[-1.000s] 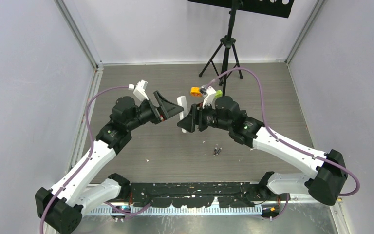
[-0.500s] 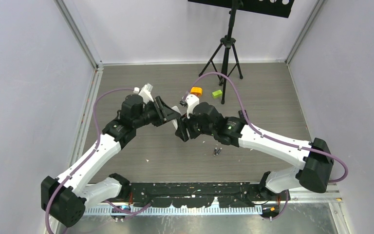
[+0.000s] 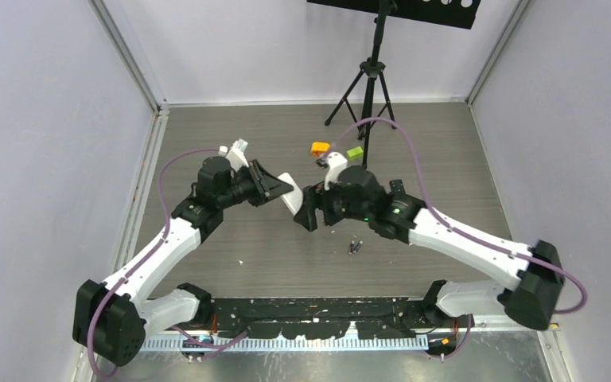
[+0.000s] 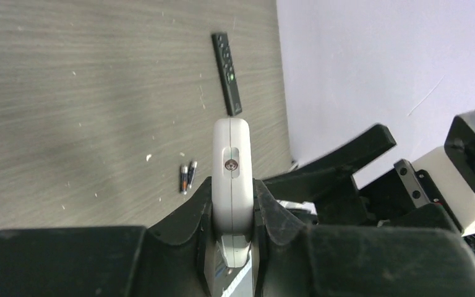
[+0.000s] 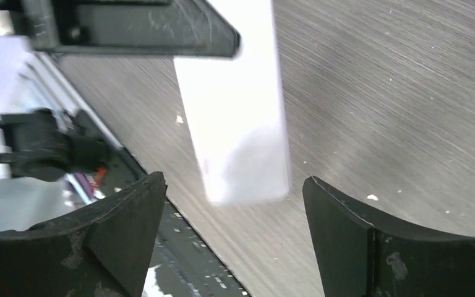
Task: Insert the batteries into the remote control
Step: Remove the battery cover from the remote control.
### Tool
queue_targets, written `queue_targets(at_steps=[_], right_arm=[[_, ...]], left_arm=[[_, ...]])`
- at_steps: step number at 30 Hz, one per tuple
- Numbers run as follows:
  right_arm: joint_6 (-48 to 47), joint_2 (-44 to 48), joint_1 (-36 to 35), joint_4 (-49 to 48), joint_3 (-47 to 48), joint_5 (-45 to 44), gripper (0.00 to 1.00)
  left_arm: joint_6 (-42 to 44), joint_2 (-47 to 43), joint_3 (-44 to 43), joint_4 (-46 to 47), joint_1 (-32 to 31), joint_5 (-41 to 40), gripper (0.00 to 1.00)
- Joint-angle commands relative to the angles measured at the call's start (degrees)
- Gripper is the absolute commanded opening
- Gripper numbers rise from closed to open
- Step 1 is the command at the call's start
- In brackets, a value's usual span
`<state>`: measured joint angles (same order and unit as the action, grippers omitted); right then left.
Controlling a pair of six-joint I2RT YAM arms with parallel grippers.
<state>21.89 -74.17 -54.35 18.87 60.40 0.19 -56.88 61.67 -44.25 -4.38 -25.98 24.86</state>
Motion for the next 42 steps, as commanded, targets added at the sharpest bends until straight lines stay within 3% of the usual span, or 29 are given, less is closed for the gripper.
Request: queue_targets(at_steps=[1,4,7,11,16,24,31,42], right_arm=[[12.82,12.01,4.11,-10.97,-6.25,9.14,0.87],[22.56,19.67,4.86,-17.97,-12.93,1.85,0.90],[32.48,22.35,5.00,-30.98,-20.68,-3.35,0.91],[43.07,18.35,4.99,-40.23,-21.81,-5.38,0.89],[48.76,13.85,4.96,-44.23,-19.85,-5.73,0.82],[52.17,9.82,4.99,-49.37,-18.93,-3.48,0.53],[52.64,7.11,4.95,-55.05,-18.93,2.70,0.43],[44.70,6.66,5.07,-66.07,-23.97,9.72,0.12]], left_arm=[[-4.85,-1.08,3.38,15.47,5.44,6.65,0.00],[-8.68,-1.08,5.21,21.68,7.12,8.24,0.00],[-12.62,-1.41,6.87,27.60,7.19,8.30,0.00],[-18.19,-2.89,8.46,34.53,7.17,7.28,0.00],[-18.88,-6.99,8.68,33.24,7.17,5.72,0.00],[-20.12,-9.37,8.35,32.63,7.21,5.59,0.00],[-22.34,-8.98,7.57,33.60,7.19,4.67,0.00],[-33.61,-10.18,6.96,31.89,7.74,1.52,0.00]])
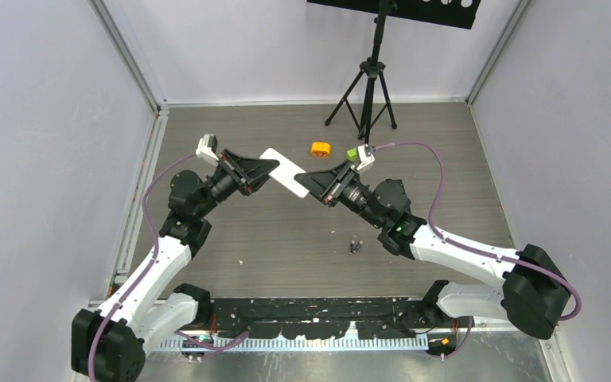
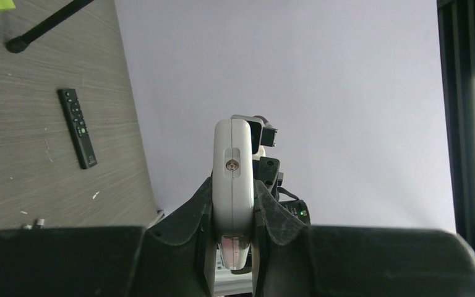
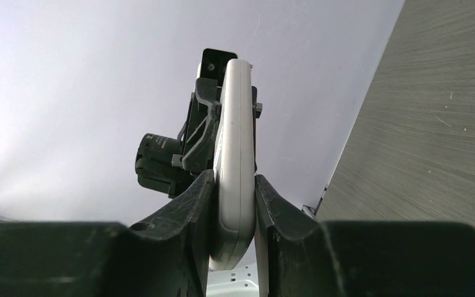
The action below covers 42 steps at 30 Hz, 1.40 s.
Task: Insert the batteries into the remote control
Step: Remove the battery cover from the remote control.
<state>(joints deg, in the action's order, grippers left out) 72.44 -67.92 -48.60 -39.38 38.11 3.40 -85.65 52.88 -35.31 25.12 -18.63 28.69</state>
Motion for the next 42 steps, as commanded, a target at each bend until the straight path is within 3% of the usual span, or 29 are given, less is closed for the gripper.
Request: queue_targets(at_steps=[1,5,12,14,19,23,29,33,38,42], right_arm=[[-6.84,0.67,-0.40,-8.09,-2.23,7.43,0.11],[-7.92,2.08,2.14,-10.56,-4.75,11.37,0.01],[-6.78,2.58,4.02,-12.42,-4.47,13.36,0.00],[-6.29,2.21,4.04,-9.65,-3.23,12.06,0.07],[-4.21,0.29,3.95,-0.36,0.82,6.37,0.45],[-1.40,-2.06,3.95,-0.19,1.88,5.28,0.54],[2.24,-3.79,3.97,-1.66,1.76,6.60,0.50],[2.72,-3.27,3.95,-0.79,1.44,6.22,0.34],[3.75,-1.23,3.95,7.41,2.73,6.35,0.17],[3.88,0.08,3.96,12.76,3.78,6.40,0.13]], left_arm=[[-5.67,-1.53,-1.96,2.43,0.81,-2.25,0.00],[-7.56,-1.66,-2.70,2.95,3.73,0.14,0.00],[-7.56,-0.88,-3.07,2.98,5.54,1.68,0.00],[-7.37,-0.54,-2.91,3.37,5.54,1.64,0.00],[-3.34,-0.16,-2.35,2.18,5.53,1.27,0.00],[-1.10,0.09,-1.17,1.76,5.49,0.40,0.00],[2.58,-0.11,-0.86,0.26,5.54,-0.66,0.00],[5.56,-0.45,-1.34,-1.60,5.53,-1.32,0.00],[11.11,-1.68,-2.23,-6.38,5.54,-2.79,0.00],[14.71,-2.27,-2.85,-8.75,5.54,-3.63,0.00]])
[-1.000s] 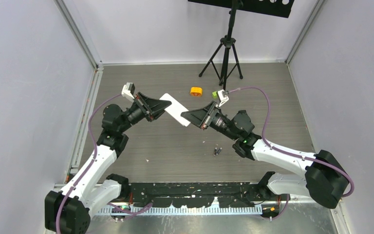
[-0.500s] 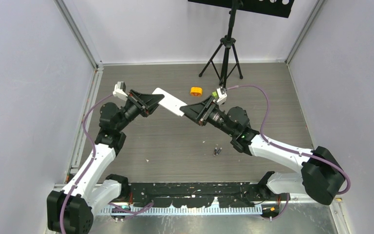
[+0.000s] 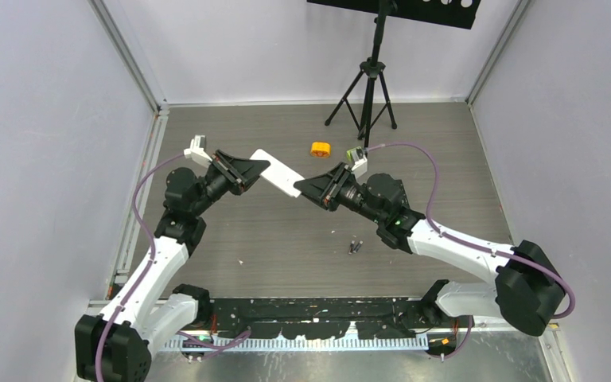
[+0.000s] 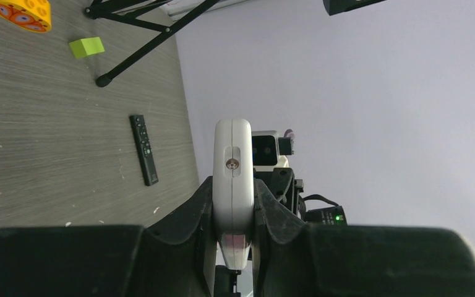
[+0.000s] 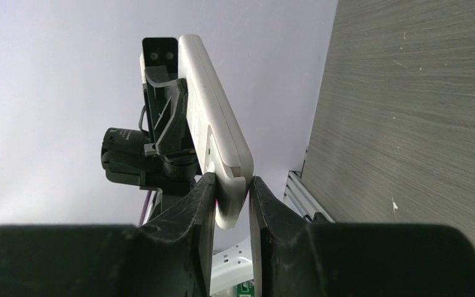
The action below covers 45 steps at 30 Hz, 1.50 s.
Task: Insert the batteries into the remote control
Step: Remove the battery cover from the remote control.
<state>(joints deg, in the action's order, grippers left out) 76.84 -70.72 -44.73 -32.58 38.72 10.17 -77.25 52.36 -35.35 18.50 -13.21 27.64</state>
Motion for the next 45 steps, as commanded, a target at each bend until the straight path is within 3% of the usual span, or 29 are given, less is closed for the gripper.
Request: queue_targets(at_steps=[1,7,17,19,23,32,37,45], right_arm=[[-0.47,2.94,0.08,7.11,3.50,-0.29,0.13],[-0.02,2.15,0.08,10.39,5.33,0.57,0.30],[0.12,-0.19,0.08,11.41,5.67,1.39,0.42],[0.32,-0.42,0.08,11.04,5.71,1.63,0.38],[0.77,-0.80,0.09,11.45,6.19,1.77,0.18],[-1.37,-1.14,0.08,16.20,8.67,3.00,0.02],[-5.20,0.71,0.24,15.67,8.09,1.07,0.00],[-15.70,4.20,5.99,31.91,6.65,-8.11,0.00]], left_arm=[[7.49,-1.81,-2.91,-2.62,0.12,-2.81,0.00],[9.79,-1.30,-3.30,-3.47,0.12,-1.53,0.00],[10.86,-0.11,-3.19,-3.76,0.12,-0.08,0.00],[10.90,0.07,-3.23,-3.65,0.12,0.06,0.00],[11.98,-0.10,-3.38,-4.28,0.12,-0.30,0.00],[23.84,1.04,-5.08,-11.65,0.12,-1.93,0.00],[29.36,2.07,-5.07,-13.65,0.12,-1.06,0.00],[35.86,0.56,-1.02,-13.44,0.07,2.94,0.00]])
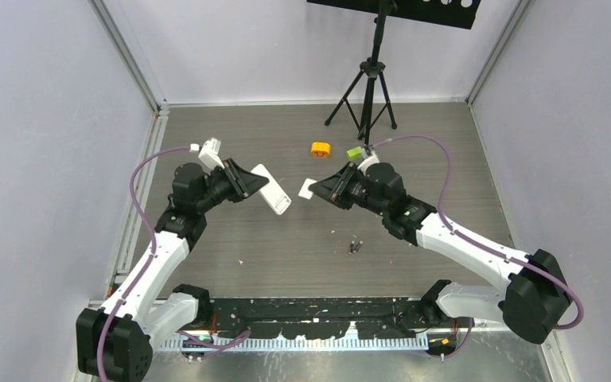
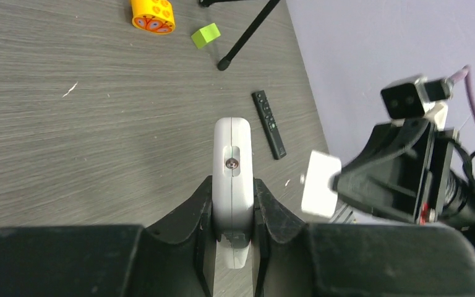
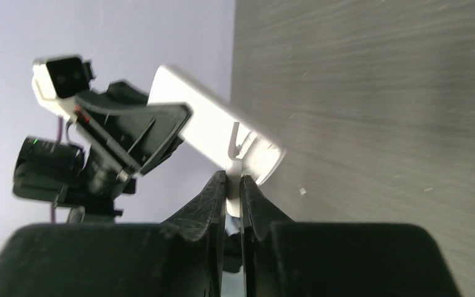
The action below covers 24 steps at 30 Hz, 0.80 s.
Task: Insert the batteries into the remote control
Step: Remove the battery cover from the remote control, then place the battery cover at the center of the board.
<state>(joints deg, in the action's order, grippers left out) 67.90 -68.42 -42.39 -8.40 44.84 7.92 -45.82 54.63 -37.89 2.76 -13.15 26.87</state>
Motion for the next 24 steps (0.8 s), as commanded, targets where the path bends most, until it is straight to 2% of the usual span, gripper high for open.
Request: queue_targets(at_steps=[1,7,12,17,19,22,24], right_arm=[[-7.65,1.40,5.08,8.85,-0.28,-5.91,0.00],[-13.03,-6.12,12.68,9.14,-3.46,-0.23,0.00],[-19.90,-14.40,14.68,9.98,-2.15,3.58,0.00],[-22.25,-19.97,16.20,10.26,-1.88,5.30,0.03],[-22.56,-20.83,16.37,10.69,-2.03,4.50,0.13],[-23.27,-20.13,16.47,12.89,-2.15,1.89,0.44],[-23.87,-19.01,16.43,14.99,-1.92,-0.68,0.53]], left_arm=[[4.31,-2.11,2.05,3.34,0.05,4.93,0.00],[3.41,-3.07,3.38,8.81,0.05,11.71,0.00],[-3.68,-2.26,5.26,23.12,0.05,22.05,0.00],[-9.82,-1.85,5.41,32.83,0.05,26.34,0.00],[-10.07,-2.19,4.83,33.01,0.05,27.40,0.00],[-10.35,-2.91,4.57,33.56,0.04,28.42,0.00],[-10.93,-3.19,4.70,34.65,-0.01,29.08,0.00]])
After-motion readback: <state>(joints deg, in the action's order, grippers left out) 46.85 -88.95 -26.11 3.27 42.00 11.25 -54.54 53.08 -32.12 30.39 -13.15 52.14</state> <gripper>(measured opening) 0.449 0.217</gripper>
